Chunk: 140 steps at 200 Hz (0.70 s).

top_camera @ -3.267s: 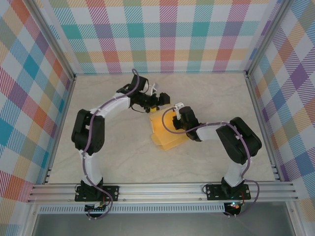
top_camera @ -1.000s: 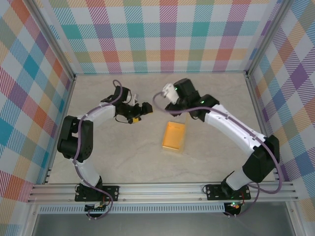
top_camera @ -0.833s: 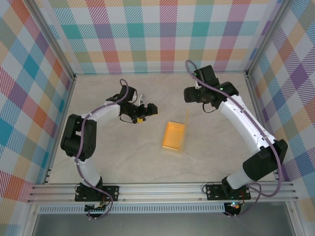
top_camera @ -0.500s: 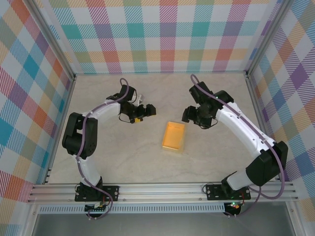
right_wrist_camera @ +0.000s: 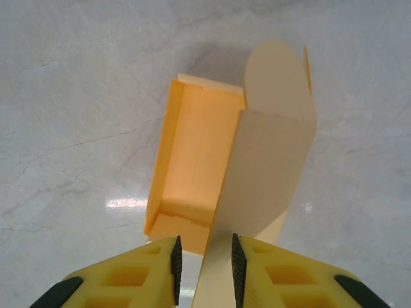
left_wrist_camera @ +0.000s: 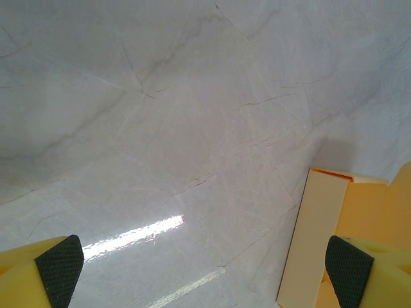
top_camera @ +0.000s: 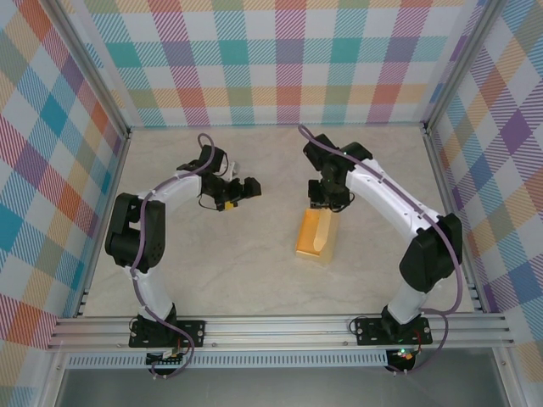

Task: Fold the paper box

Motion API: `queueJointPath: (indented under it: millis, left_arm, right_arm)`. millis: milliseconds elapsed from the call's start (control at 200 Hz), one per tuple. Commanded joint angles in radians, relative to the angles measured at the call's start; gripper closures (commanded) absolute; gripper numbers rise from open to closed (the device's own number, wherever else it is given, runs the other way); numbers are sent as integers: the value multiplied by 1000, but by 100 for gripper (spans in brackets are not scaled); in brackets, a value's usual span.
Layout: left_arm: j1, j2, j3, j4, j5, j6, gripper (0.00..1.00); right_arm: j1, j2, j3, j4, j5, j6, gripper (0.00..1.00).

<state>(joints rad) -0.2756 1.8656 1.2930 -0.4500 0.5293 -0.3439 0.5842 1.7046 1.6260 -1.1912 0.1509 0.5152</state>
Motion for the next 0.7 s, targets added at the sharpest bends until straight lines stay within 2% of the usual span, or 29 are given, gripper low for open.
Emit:
queueJointPath:
  millis: [0,80,140,165,265,360,490,625,695]
  left_arm:
    - [13,-32,-3,-8,0,-3,1]
    - [15,-33,-3,-6,-3,-10,1]
    - [15,-36,-5,-5,-8,-15,1]
    - [15,-37,-7,-3,-9,-19,1]
    - [15,-35,-11,9,-17,-30,1]
    - [15,-19,-2,15,-17,-47,1]
    - [15,-4,14,18,-9,-62,1]
    - [15,1,21,14,-21,-61,1]
    - [15,7,26,10,-20,-61,1]
  right_arm:
    - [3,22,44,-42,62,-141,71]
    - [3,21,60,-46,66,-172,66]
    - [3,22,95,-95,88,-143,46]
    - [3,25,121,-126,99,-122,41]
    - [12,18,178,-247,189,48,33]
    - [37,-31,111,-219,224,159,25]
    - [42,-36,31,-184,236,208,24]
    - [45,-40,-32,-59,121,195,27]
    - [49,-13,-22,-65,119,192,29]
